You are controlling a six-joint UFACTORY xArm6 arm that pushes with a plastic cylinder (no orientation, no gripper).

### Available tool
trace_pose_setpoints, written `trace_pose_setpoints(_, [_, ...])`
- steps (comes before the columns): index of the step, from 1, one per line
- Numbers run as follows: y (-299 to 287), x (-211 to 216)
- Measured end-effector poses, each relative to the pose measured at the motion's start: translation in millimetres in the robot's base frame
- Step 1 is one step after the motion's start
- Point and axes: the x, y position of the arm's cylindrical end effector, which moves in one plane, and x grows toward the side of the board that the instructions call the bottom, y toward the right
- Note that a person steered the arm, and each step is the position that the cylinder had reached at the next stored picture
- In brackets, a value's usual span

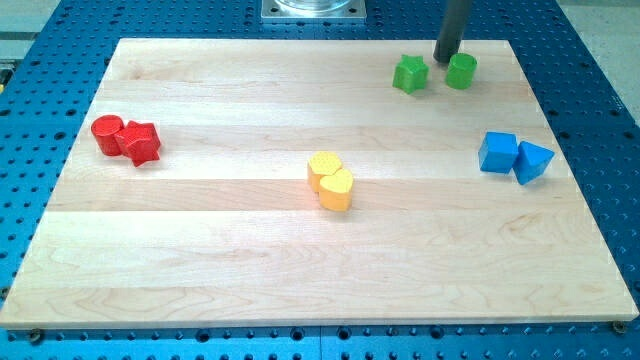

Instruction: Slide the green circle towards the blue cube

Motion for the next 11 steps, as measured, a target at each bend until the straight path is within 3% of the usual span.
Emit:
trace_pose_setpoints(1, [1.0, -13.6])
trace_pose_setpoints(3, [18.7, 73.6])
trace_pose_setpoints(5, [55.0, 46.1])
trace_pose_setpoints(6, [50.0, 77.4])
trace_pose_setpoints(8, [16.2, 123.2])
trace_pose_setpoints(9, [11.0, 115.9])
trace_pose_setpoints(10, [-30.2, 116.6])
trace_pose_setpoints(11, [-65.8, 152.6])
